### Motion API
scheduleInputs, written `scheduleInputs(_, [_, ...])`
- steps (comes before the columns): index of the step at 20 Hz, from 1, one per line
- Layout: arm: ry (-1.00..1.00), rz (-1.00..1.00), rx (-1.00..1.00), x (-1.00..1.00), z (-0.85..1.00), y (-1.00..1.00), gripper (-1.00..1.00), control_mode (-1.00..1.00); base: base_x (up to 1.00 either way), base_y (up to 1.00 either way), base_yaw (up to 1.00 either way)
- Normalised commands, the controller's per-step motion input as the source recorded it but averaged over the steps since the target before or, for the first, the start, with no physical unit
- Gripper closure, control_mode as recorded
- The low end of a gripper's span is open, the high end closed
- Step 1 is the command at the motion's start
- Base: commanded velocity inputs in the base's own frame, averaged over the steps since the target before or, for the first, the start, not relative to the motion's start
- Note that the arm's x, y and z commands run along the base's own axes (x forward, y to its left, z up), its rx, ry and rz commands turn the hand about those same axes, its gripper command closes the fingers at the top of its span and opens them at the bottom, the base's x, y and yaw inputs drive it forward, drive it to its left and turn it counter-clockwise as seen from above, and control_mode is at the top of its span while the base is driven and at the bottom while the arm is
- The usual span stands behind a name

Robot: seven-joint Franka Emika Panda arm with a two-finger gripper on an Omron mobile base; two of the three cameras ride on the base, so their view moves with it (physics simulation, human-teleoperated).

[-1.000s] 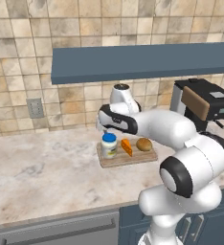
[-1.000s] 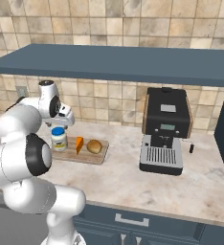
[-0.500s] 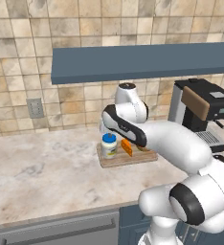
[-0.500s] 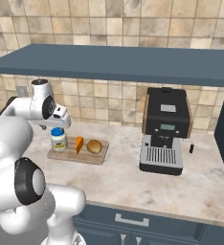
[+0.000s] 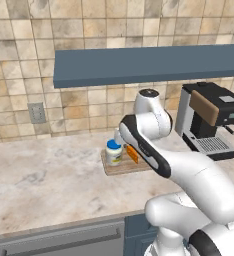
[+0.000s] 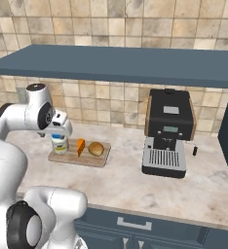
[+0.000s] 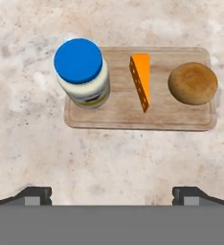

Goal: Retrieve the reheated potato from the microwave, then place the potato, cheese, and condiment on the cutting board.

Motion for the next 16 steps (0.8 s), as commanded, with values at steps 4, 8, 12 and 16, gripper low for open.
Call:
scheduleInputs(4, [-0.02, 0.03, 0.0, -0.64, 0.21, -0.28, -1.0, -1.0, 0.0, 0.0, 0.0])
scheduleInputs(8, [-0.07, 0.02, 0.0, -0.77, 0.17, -0.22, -1.0, -1.0, 0.0, 0.0, 0.0])
scheduleInputs(12, [-0.09, 0.0, 0.0, -0.8, 0.17, -0.17, -1.0, -1.0, 0.0, 0.0, 0.0])
scheduleInputs(16, [-0.11, 0.0, 0.0, -0.81, 0.15, -0.12, -1.0, -1.0, 0.0, 0.0, 0.0])
